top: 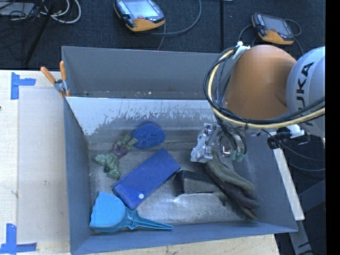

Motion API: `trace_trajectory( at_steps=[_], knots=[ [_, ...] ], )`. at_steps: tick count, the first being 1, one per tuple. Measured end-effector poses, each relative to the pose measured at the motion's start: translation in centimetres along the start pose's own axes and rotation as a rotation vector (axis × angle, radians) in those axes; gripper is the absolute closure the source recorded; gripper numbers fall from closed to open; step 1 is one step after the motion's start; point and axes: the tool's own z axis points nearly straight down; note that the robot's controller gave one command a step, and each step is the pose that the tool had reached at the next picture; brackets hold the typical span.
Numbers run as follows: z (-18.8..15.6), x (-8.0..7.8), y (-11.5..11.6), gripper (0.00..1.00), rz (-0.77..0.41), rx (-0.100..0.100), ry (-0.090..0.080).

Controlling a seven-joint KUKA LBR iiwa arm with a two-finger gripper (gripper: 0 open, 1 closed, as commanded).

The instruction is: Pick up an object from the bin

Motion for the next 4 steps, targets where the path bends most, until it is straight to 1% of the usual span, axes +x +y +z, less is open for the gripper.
trace_trajectory(
  at_steps=[1,2,3,4],
  knots=[
    [-7.8,2.6,1.6,1.00,-0.033,0.002,0.009],
    [-7.8,2.6,1.7,0.00,-0.034,0.002,0.009],
    [-7.8,2.6,1.7,0.00,-0.034,0.002,0.009],
    [9.3,1.2,0.0,1.00,0.133,0.000,0.004]
  ],
)
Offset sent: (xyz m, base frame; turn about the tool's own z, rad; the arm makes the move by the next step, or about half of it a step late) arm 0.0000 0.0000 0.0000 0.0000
